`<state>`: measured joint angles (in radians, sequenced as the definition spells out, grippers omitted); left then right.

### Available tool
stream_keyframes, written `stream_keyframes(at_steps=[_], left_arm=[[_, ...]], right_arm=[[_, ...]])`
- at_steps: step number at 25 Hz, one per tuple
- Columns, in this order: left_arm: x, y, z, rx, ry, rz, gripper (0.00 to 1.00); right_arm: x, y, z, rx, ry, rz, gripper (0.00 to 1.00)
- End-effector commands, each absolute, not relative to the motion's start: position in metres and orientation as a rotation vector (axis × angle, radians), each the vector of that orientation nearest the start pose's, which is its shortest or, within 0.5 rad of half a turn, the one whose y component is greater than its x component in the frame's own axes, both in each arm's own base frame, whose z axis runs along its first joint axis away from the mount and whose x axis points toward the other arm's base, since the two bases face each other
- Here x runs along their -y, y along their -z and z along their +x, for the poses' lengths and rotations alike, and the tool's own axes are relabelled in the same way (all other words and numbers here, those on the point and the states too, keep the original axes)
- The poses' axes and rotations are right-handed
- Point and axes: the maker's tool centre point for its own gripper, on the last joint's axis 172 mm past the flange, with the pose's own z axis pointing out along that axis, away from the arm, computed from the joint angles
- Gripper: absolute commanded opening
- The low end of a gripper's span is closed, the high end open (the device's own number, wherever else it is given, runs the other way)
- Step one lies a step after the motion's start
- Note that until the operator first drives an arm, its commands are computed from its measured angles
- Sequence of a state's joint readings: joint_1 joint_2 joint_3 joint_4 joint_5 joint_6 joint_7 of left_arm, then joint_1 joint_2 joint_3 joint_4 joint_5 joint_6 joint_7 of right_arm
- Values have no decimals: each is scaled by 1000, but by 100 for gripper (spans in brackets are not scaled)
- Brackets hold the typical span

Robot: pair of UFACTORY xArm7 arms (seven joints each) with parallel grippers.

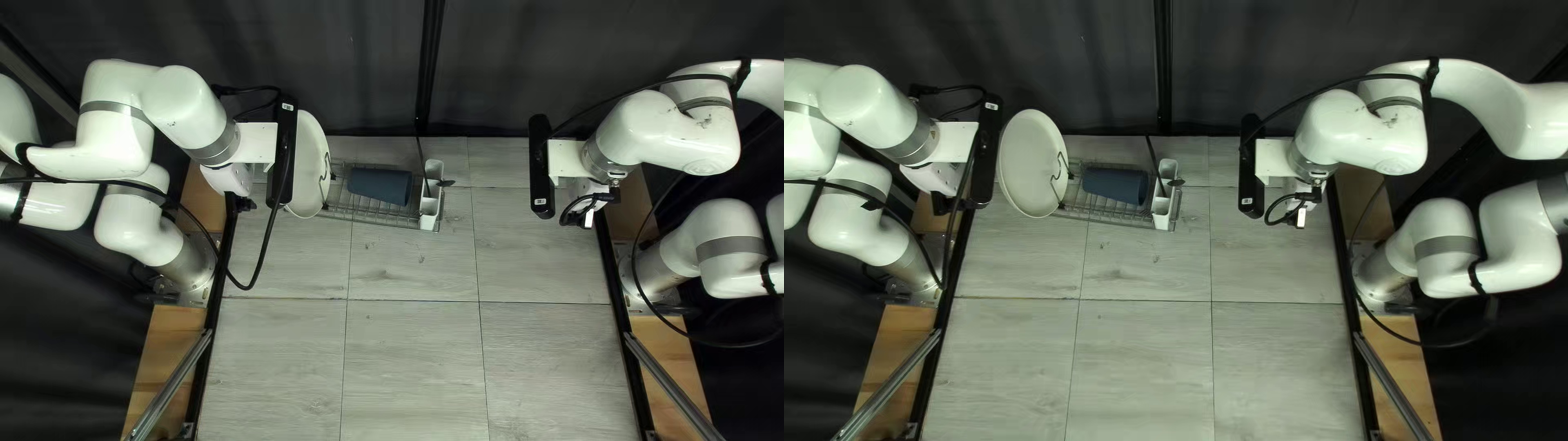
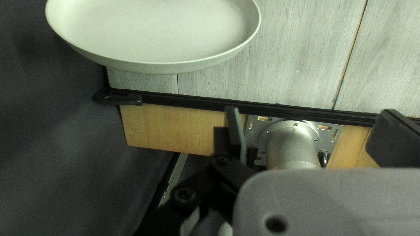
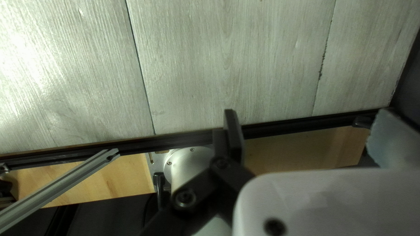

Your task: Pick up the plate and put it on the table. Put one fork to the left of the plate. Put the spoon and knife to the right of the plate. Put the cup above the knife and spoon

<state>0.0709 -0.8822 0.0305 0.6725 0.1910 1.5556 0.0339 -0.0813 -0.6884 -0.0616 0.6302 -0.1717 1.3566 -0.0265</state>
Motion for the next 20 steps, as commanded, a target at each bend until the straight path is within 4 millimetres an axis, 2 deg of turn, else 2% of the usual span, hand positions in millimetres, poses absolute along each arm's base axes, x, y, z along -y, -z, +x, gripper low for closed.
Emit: stream_keyframes(at_steps=[1, 20], left_arm=[[-72, -300, 221, 79, -17, -2974, 100], [-71, -297, 221, 107, -13, -2996, 100]], right_arm=[[76, -246, 264, -101, -78, -3264, 100], [76, -246, 264, -101, -78, -3264, 100]])
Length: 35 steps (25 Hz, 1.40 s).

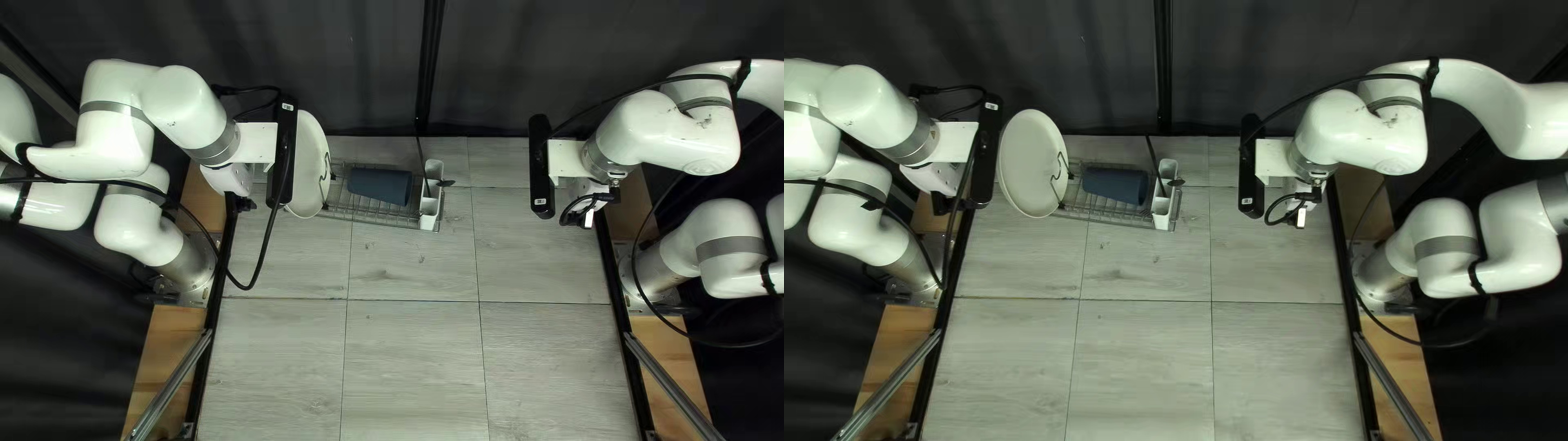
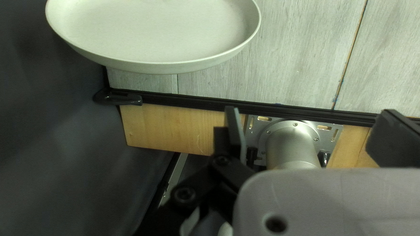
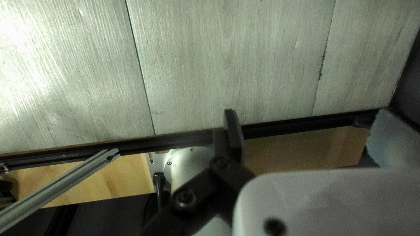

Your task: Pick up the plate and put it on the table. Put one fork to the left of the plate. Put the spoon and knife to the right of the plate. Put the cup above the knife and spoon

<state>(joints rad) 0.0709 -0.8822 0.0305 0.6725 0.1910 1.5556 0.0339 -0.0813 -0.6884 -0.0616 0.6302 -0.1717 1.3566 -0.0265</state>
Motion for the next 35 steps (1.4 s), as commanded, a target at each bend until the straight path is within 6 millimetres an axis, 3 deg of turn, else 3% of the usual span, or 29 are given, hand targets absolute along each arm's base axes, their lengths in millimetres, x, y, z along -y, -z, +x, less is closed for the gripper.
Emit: stream_keyframes(at_steps=[1, 5, 11, 18, 21, 26, 29, 35], left_arm=[[-76, -300, 223, 198, -25, -2973, 100], [-96, -309, 230, 494, -45, -2869, 100], [-129, -309, 245, 729, -1, -2765, 100], [-126, -316, 245, 775, -5, -2765, 100], [-132, -307, 244, 867, -42, -2707, 100], [-165, -293, 259, 1152, -93, -2499, 100], [-180, -282, 258, 1288, -92, -2369, 100], [-203, -262, 246, 1368, -86, -2236, 100]], right_arm=[[76, -246, 264, -101, -78, -3264, 100], [76, -246, 264, -101, -78, -3264, 100], [76, -246, 264, -101, -78, -3264, 100], [76, -246, 264, -101, -78, -3264, 100], [76, -246, 264, -101, -78, -3264, 100], [76, -246, 264, -101, -78, -3264, 100], [76, -246, 264, -101, -78, -3264, 100], [76, -246, 264, -101, -78, -3264, 100]])
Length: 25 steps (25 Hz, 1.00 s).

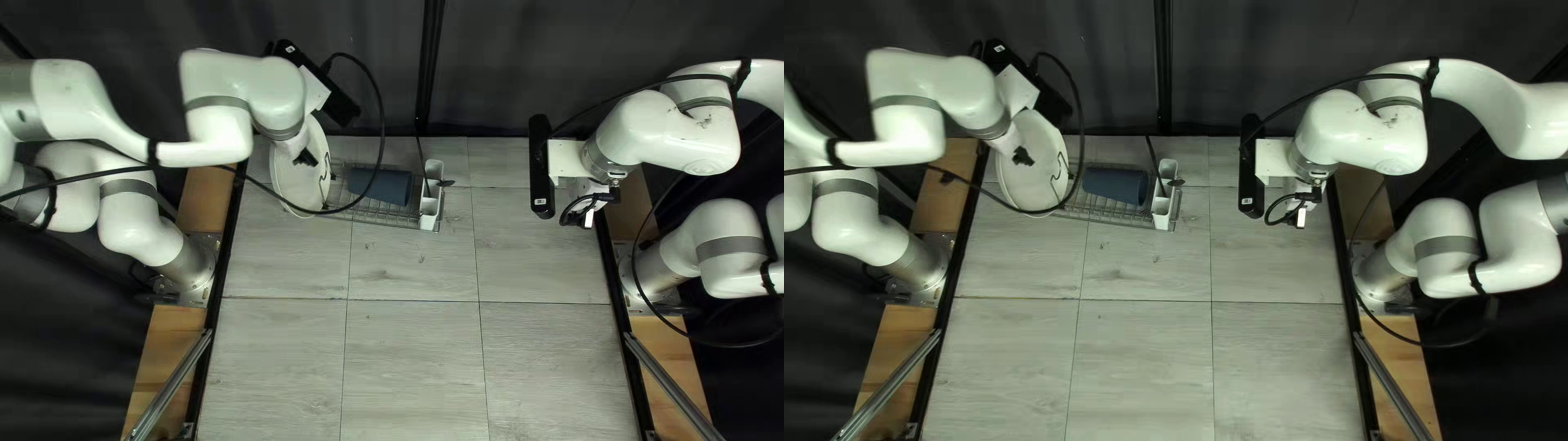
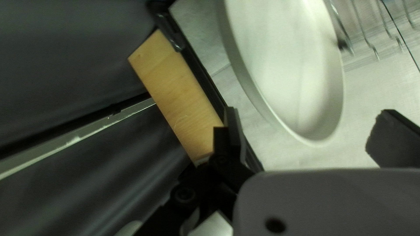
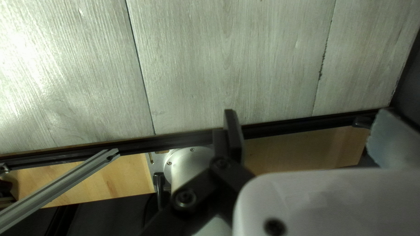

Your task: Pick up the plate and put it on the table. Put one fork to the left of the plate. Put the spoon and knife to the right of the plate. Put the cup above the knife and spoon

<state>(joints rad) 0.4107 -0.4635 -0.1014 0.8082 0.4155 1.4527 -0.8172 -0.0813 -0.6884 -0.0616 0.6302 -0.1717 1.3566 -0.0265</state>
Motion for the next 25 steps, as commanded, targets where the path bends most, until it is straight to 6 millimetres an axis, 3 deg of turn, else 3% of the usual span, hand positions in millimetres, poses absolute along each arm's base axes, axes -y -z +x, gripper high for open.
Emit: stream_keyframes(at_steps=[1, 11, 13, 14, 21, 25], left_arm=[[-203, -261, 247, 1370, -84, -2229, 100], [-212, -235, 230, 1390, -115, -2164, 100], [-214, -232, 228, 1396, -123, -2161, 51], [-215, -232, 227, 1398, -125, -2160, 0], [-216, -234, 228, 1407, -132, -2135, 0], [-212, -258, 225, 1403, -118, -2111, 0]], right_arm=[[76, -246, 264, -101, -78, -3264, 100], [76, -246, 264, -101, -78, -3264, 100], [76, -246, 264, -101, -78, -3264, 100], [76, -246, 264, -101, -78, -3264, 100], [76, -246, 264, -101, -78, -3264, 100], [76, -246, 264, -101, -78, -3264, 100]])
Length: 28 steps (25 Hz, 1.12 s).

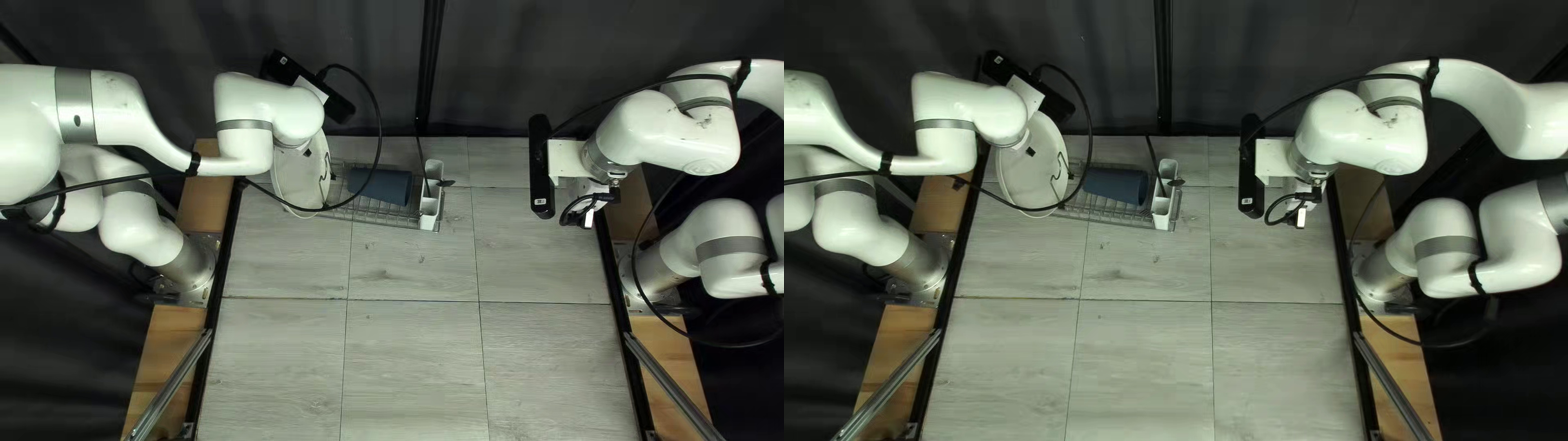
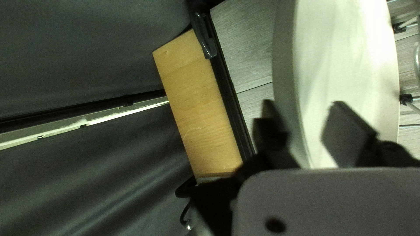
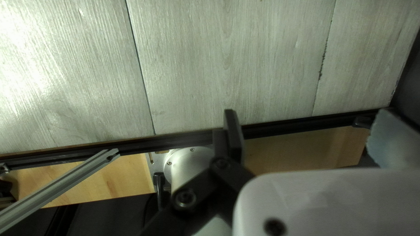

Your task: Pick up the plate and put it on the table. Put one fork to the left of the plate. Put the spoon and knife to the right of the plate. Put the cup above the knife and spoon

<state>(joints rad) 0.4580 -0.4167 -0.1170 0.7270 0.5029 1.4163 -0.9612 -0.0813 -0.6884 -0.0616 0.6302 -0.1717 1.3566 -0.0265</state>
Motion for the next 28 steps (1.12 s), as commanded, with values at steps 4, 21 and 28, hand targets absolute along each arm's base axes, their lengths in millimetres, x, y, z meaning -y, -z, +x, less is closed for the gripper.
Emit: stream_keyframes(at_steps=[4, 21, 28], left_arm=[[-212, -299, 212, 1394, -84, -2078, 0], [-56, -414, 210, 1190, 219, -2321, 0], [18, -399, 250, 1093, 252, -2498, 0]], right_arm=[[76, -246, 264, -101, -78, -3264, 100], [76, -246, 264, -101, -78, -3264, 100], [76, -246, 264, -101, -78, -3264, 100]])
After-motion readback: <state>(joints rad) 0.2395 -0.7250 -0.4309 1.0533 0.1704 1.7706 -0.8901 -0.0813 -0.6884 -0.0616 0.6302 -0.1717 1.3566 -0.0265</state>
